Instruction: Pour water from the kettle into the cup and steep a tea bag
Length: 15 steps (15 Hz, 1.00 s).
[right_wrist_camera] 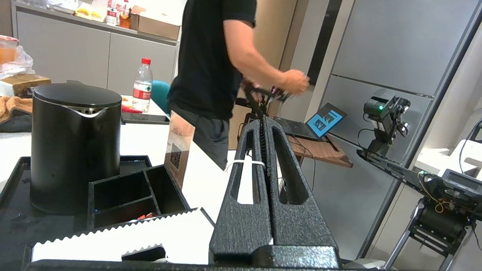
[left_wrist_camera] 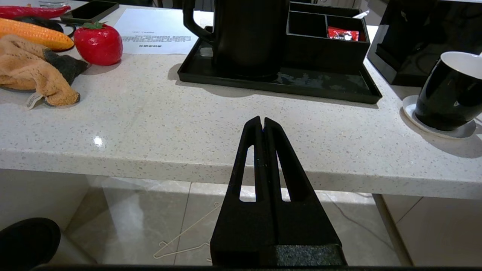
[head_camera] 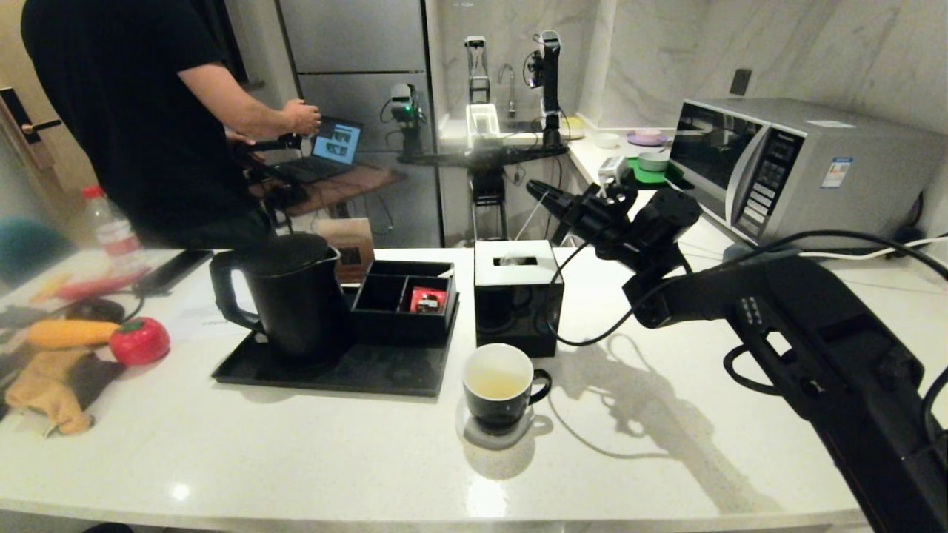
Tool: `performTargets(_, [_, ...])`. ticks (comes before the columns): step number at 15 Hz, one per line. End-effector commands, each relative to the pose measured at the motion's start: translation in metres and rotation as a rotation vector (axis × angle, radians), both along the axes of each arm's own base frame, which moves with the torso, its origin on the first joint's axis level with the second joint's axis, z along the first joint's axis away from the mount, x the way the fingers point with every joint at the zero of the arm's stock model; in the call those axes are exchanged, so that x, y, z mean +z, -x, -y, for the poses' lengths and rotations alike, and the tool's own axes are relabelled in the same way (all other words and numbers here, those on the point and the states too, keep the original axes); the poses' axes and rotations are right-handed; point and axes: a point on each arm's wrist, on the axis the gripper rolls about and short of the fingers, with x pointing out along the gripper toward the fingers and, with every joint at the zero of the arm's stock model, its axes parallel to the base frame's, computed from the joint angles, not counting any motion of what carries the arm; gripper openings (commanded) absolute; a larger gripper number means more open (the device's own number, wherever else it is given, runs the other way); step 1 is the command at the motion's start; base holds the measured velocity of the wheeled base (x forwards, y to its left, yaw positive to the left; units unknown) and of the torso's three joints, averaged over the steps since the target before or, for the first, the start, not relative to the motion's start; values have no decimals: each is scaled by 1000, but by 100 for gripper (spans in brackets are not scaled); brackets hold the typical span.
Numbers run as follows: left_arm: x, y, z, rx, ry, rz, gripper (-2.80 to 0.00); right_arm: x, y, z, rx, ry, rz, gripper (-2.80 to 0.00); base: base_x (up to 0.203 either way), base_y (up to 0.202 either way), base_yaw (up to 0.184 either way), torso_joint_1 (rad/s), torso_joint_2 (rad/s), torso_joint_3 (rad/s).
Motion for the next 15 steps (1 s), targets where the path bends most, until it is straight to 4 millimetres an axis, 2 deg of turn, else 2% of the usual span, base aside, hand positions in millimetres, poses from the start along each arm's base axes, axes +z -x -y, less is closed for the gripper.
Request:
performTargets(1, [0, 0, 0, 0, 1, 1, -280, 2, 1, 0, 4, -1, 11, -280, 0, 0, 0, 0, 0, 0])
performTargets(5, [0, 0, 0, 0, 1, 1, -280, 12, 4, 1, 10, -5, 20, -280, 0, 0, 0, 0, 0, 0])
performTargets(15, [0, 0, 0, 0, 1, 1, -280, 20, 7, 2, 6, -12, 36, -280, 0, 0, 0, 0, 0, 0])
